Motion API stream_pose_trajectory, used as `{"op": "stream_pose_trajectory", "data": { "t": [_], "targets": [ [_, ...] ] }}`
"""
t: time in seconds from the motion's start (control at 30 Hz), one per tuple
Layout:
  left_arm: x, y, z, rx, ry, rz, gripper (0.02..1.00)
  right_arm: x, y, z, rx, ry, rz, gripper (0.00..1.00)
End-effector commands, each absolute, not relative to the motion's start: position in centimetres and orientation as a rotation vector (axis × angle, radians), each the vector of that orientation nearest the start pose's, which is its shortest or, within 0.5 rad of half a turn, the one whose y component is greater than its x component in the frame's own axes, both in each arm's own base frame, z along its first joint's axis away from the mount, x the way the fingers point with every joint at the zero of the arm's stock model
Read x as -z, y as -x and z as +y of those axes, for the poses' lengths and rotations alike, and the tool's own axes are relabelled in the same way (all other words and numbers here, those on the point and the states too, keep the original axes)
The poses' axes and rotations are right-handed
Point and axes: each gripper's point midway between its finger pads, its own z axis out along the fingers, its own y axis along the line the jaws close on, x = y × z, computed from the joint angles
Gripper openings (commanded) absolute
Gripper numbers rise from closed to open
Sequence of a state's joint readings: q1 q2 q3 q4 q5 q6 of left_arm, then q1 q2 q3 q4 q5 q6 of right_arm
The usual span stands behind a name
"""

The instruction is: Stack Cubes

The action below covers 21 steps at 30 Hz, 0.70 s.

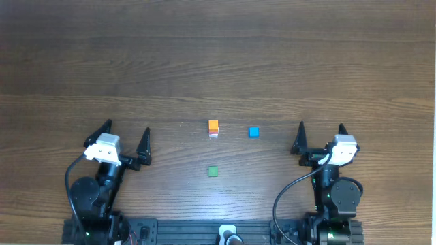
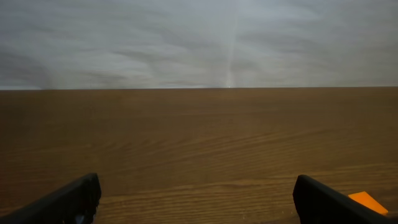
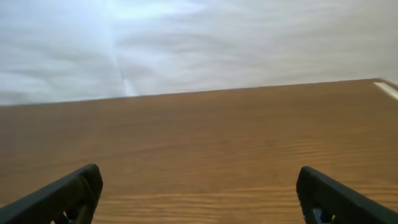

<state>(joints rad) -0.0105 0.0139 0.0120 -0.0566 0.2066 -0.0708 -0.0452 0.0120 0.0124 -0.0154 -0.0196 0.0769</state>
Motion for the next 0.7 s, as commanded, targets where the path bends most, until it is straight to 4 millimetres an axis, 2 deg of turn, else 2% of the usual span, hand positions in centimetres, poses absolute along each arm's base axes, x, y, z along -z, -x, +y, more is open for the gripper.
{"op": "stream_pose_trajectory", "data": {
  "t": [0.03,0.17,0.27,0.4,0.47,0.6,0.7],
  "targets": [
    [-16.2,-24.2,-4.0,0.230,-0.132,1.625,1.000,-18.1,-24.2,2.6,-0.263,0.008,1.592,0.991],
    [-16.2,-24.2,-4.0,0.229,-0.132,1.625,0.998,-19.8,-23.8,3.0,-0.273,0.023,1.685,0.991],
    [-16.2,-24.2,-4.0,0.230,-0.132,1.625,0.998,-22.6,-23.9,3.4,-0.295,0.029,1.780,0.993],
    [-16.2,-24.2,-4.0,0.229,-0.132,1.625,1.000,-24.3,-24.1,4.3,-0.365,0.048,1.901,0.993],
    [-16.2,-24.2,-4.0,0.230,-0.132,1.625,1.000,-24.2,-24.1,4.7,-0.399,0.043,1.989,0.993],
    [-16.2,-24.2,-4.0,0.229,-0.132,1.625,1.000,-22.8,-23.8,5.2,-0.446,0.014,2.160,0.993],
    [-16.2,-24.2,-4.0,0.229,-0.132,1.625,1.000,-21.7,-23.5,6.8,-0.516,0.058,2.260,0.991]
  ]
}}
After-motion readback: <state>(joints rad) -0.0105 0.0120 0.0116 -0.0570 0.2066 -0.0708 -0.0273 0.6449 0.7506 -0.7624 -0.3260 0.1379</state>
